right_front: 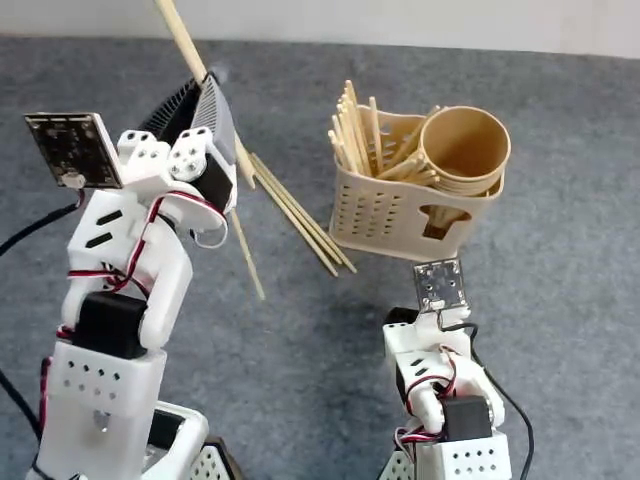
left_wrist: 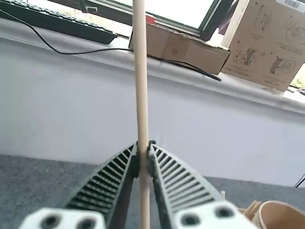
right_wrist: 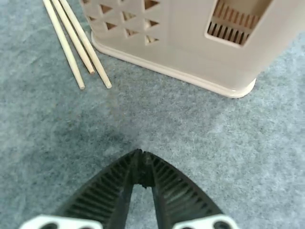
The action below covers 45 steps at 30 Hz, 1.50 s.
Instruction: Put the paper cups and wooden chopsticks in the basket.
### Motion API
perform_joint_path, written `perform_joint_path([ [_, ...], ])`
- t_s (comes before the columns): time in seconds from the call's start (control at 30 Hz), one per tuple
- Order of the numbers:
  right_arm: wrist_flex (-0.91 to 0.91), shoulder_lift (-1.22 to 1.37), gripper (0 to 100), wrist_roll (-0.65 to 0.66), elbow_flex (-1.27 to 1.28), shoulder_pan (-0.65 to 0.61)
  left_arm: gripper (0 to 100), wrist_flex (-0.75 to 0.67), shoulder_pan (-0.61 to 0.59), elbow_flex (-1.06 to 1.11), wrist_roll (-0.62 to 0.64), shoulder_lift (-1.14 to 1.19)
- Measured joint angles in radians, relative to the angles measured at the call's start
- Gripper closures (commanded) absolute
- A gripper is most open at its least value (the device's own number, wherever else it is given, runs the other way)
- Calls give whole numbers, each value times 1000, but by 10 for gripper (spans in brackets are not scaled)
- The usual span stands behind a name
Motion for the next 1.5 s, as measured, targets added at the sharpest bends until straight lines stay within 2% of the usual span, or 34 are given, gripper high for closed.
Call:
perform_joint_path([
  [0.4,0,0,993,0,0,0,995,28,284,-175,-6,0],
  [0.57,0,0,993,0,0,0,995,23,373,-180,-110,52],
  [0.67,0,0,993,0,0,0,995,-38,402,-180,-146,133],
  [1.13,0,0,993,0,0,0,995,-325,405,-305,-150,598],
  [1.4,-61,0,993,0,0,78,992,-342,402,-399,-150,804],
  [1.5,-61,0,993,0,0,83,957,-342,402,-405,-150,829],
])
